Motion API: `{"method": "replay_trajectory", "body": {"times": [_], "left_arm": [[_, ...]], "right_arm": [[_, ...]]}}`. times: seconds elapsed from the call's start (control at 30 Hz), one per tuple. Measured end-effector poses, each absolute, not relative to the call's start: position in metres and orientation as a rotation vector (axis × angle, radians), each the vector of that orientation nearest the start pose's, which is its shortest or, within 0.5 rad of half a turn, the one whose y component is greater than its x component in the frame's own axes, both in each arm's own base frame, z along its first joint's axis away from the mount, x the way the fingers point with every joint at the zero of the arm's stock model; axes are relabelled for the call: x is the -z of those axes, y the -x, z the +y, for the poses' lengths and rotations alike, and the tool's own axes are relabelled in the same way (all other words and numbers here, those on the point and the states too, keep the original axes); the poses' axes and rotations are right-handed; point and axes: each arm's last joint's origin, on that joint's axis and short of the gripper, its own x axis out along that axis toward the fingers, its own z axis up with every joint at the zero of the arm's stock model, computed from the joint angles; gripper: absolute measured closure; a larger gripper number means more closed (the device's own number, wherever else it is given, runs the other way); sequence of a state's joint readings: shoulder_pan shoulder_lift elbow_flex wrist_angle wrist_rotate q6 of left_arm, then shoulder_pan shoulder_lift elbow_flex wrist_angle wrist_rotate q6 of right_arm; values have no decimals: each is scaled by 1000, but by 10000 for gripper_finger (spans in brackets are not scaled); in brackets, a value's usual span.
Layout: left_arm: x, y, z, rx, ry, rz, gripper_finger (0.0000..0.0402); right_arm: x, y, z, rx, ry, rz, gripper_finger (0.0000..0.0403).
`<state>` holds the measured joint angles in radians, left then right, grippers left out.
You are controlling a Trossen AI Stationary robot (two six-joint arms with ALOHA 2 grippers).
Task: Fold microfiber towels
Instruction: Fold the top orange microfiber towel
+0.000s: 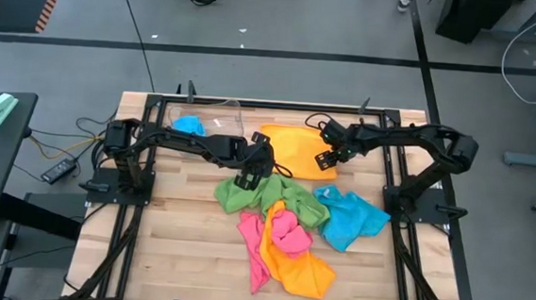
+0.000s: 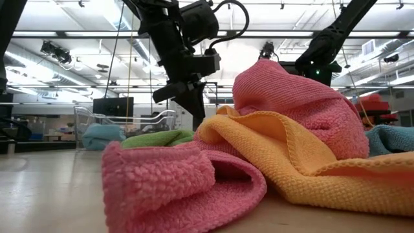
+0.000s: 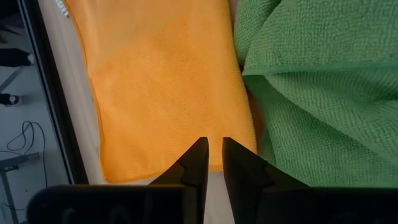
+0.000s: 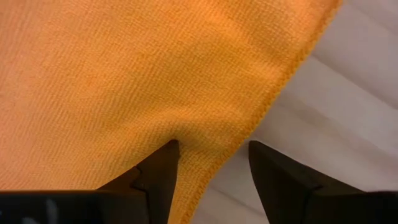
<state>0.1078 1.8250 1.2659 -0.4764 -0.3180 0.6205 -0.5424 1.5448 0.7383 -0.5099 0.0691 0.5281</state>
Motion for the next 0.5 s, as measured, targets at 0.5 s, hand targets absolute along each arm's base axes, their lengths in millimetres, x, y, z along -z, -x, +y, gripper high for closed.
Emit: {"method": "replay_trajectory", "body": {"times": [0.5], "left_arm": [[-197,-370,49,-49,-660,1145,350]], "right_arm": [[-130,-218,-130,823,-715,1191,302]]}}
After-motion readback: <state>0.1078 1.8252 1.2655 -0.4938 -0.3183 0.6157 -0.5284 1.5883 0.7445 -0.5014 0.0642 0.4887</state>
